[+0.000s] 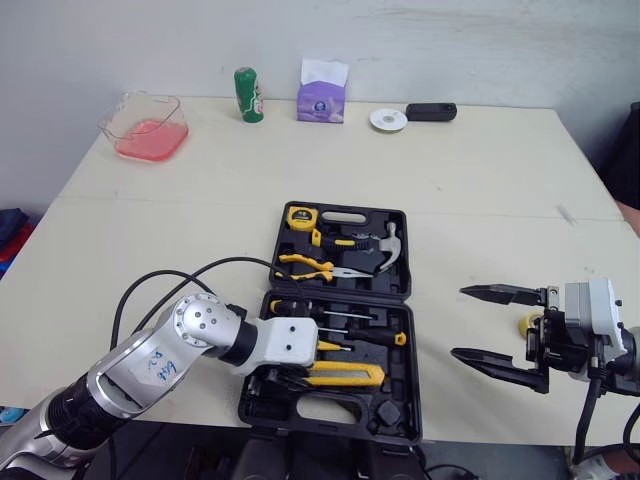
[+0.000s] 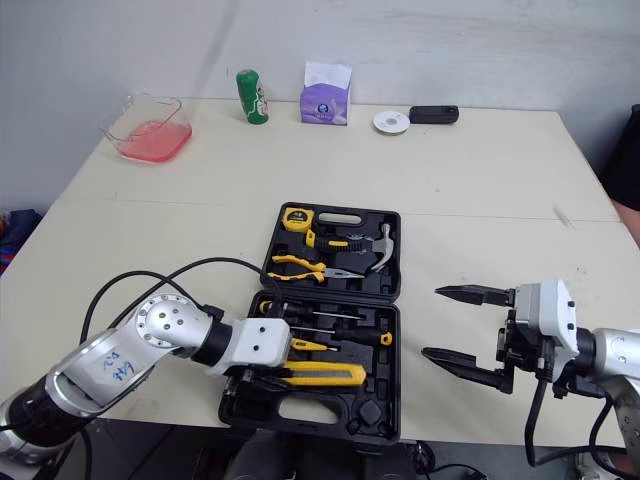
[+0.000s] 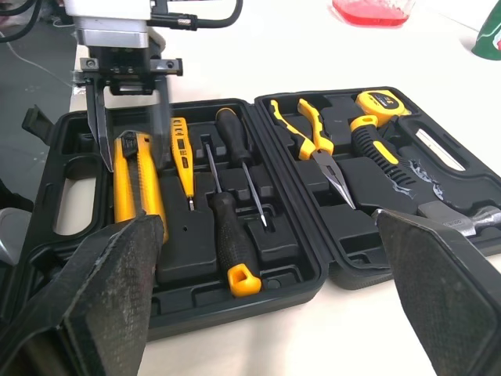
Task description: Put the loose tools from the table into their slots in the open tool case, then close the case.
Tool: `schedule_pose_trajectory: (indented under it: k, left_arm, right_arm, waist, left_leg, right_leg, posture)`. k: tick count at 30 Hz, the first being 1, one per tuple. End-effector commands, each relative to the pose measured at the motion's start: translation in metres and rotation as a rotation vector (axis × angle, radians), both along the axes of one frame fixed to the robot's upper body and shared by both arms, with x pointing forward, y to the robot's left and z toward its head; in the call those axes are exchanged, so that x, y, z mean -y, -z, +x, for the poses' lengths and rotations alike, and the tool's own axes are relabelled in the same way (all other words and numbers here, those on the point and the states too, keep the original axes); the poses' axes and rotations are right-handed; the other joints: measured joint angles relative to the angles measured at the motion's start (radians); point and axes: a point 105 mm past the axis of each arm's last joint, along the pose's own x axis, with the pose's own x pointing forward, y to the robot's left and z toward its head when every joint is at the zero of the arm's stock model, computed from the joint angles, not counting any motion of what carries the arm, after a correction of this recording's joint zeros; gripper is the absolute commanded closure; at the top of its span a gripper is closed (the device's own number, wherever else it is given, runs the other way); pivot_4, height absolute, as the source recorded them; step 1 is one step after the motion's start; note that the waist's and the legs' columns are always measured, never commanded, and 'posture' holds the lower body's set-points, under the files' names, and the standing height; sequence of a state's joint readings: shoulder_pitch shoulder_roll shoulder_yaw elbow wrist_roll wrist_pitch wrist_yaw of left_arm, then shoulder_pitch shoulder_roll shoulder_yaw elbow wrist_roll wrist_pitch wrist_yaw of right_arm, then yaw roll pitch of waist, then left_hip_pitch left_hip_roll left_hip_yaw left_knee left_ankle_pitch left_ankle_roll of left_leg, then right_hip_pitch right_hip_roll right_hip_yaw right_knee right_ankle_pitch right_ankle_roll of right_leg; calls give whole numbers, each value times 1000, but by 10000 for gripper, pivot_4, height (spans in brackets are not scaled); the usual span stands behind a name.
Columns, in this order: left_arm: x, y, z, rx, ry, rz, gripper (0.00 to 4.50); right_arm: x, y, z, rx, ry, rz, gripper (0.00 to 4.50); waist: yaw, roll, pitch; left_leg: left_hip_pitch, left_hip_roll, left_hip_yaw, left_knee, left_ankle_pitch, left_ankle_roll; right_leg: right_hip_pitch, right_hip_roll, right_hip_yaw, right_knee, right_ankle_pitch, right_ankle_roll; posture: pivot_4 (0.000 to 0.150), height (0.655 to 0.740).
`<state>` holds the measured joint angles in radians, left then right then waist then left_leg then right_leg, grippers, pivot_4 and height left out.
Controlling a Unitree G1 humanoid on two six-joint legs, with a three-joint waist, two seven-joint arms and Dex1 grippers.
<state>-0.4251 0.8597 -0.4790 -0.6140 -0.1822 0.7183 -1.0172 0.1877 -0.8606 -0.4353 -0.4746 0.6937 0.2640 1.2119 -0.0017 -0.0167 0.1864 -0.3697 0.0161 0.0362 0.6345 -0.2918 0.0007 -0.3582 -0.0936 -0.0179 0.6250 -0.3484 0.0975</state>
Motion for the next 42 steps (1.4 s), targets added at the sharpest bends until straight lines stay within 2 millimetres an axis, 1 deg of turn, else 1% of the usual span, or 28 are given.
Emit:
schedule_pose_trajectory:
  k: [1,2,3,4,6,10,14,15,16,17,18,19,21,23,24,25,27,29,31,34,36,40,42]
  left_arm:
    - [5,1,-5,10,42,-21,6084]
    - [9,-4,-1,33,44,-56,1824]
    - [12,-8,1,50,44,-82,1824]
    - [16,-16,1,69,69,-133,1824]
    - [18,-26,-1,60,102,-206,1824]
    - [11,-28,-2,61,149,-232,1824]
    - [15,-42,-3,61,183,-402,1824]
    - [16,-46,-5,51,201,-455,5743]
    - [16,-49,-6,45,213,-488,7488]
    - [16,-50,-8,25,219,-519,10818]
    - [16,-51,-9,8,219,-535,16180]
    - [16,-50,-14,-7,258,-539,20943]
    - [18,-48,-16,-42,263,-572,30261]
    - [21,-42,-12,-44,246,-581,40076]
    - [22,-34,-10,-45,243,-565,44509]
    - [23,-23,-4,-28,219,-517,44509]
    - [25,-10,0,-10,207,-454,44509]
    - [27,-5,-2,-25,216,-442,44509]
    - [31,2,-10,-67,240,-434,44509]
    - [32,7,-16,-88,269,-433,44509]
    - [34,8,-16,-95,269,-445,44509]
    - [29,19,-6,-77,243,-379,44509]
    - [28,21,-4,-79,228,-370,44509]
  right_arm:
    - [-6,-5,-3,25,-29,9,0]
    - [-7,-5,-3,26,-31,10,0]
    - [-7,-5,-3,26,-32,11,0]
    - [-8,-5,-3,28,-33,12,0]
    - [-8,-5,-1,32,-32,13,0]
    - [-9,-4,3,40,-31,18,0]
    - [-8,-3,2,37,-30,19,0]
    - [-8,-3,2,36,-29,19,0]
    - [-8,-3,2,34,-28,19,0]
    - [-7,-3,2,33,-27,19,0]
    - [-7,-2,2,32,-26,19,0]
    - [-7,-2,1,30,-24,19,0]
    - [-7,-1,-1,20,-21,27,0]
    - [-7,3,-5,0,-26,26,0]
    - [-6,5,-7,-5,-19,28,0]
    - [-5,6,-7,-8,-12,26,0]
    - [-3,7,-9,-10,-1,30,0]
    - [-3,8,-12,-17,2,34,0]
    - [-1,10,-14,-24,18,34,0]
    - [1,12,-15,-23,33,32,0]
    - [3,13,-16,-24,42,31,0]
    - [4,15,-18,-20,56,33,0]
    - [4,15,-17,-17,57,33,0]
  waist:
    - [1,0,0]
    - [2,0,0]
    - [2,0,0]
    - [3,0,0]
    - [2,-1,0]
    - [0,-1,1]
    - [1,-1,1]
    - [1,-1,1]
    - [1,-1,1]
    - [1,-1,1]
    - [1,-1,1]
    - [1,-1,1]
    - [1,-1,1]
    - [2,-1,1]
    - [2,-1,1]
    - [2,-1,1]
    - [2,-1,1]
    - [1,-1,1]
    - [1,-1,1]
    - [0,-1,1]
    - [1,-1,1]
    - [2,-1,1]
    - [1,-1,1]
  left_leg:
    - [0,0,0,0,0,0]
    - [-1,0,0,0,0,0]
    - [-1,0,0,0,0,0]
    - [-2,0,0,0,0,1]
    - [-2,-1,0,1,0,1]
    - [-2,0,0,2,0,1]
    - [-1,0,0,2,0,1]
    - [-2,-1,0,2,0,1]
    - [-2,0,0,2,0,1]
    - [-2,0,0,2,0,1]
    - [-2,0,0,2,0,1]
    - [-2,0,0,2,0,1]
    - [-2,0,0,2,0,1]
    - [-2,-1,0,2,0,1]
    - [-1,-1,0,2,0,1]
    - [-1,-1,0,3,0,1]
    - [-1,-1,0,3,0,1]
    - [-1,-1,0,3,0,1]
    - [-1,-1,0,3,-1,1]
    - [-1,-1,0,3,-1,1]
    - [-1,-1,0,3,-1,1]
    - [-1,-1,0,3,-1,1]
    - [-1,-1,0,3,-1,1]
  right_leg:
    - [0,0,0,0,0,0]
    - [0,0,0,-1,0,0]
    - [0,0,0,-1,0,0]
    - [0,-1,0,-2,0,0]
    - [0,-1,0,-2,0,1]
    - [0,0,0,-2,0,1]
    - [0,-1,-1,-1,0,1]
    - [0,-1,-1,-1,0,1]
    - [0,-1,-1,-1,0,1]
    - [0,-1,-1,-1,0,1]
    - [0,-1,-1,-2,0,1]
    - [0,-1,-1,-2,0,1]
    - [0,-1,-1,-2,1,1]
    - [0,-1,-1,-2,1,1]
    - [1,-1,-1,-1,1,1]
    - [1,-1,-1,-1,1,1]
    - [1,-1,-1,-1,1,2]
    - [1,-1,-1,-1,1,2]
    - [1,-1,0,-1,1,2]
    - [1,-1,-1,-1,1,2]
    - [1,-1,0,-1,1,2]
    - [1,-1,0,-1,1,2]
    - [1,-1,0,-1,1,2]
  posture:
    - [1500,7400]
    - [1500,7400]
    - [1500,7400]
    - [1500,7400]
    - [1500,7400]
    - [1500,7400]
    - [1500,7400]
    - [1500,7400]
    - [1500,7400]
    - [1500,7400]
    - [1500,7400]
    - [1500,7400]
    - [1500,7400]
    - [1500,7400]
    - [1500,7400]
    - [1500,7400]
    - [1500,7400]
    - [1500,7400]
    - [1500,7400]
    - [1500,7400]
    - [1500,7400]
    - [1500,7400]
    - [1500,7400]
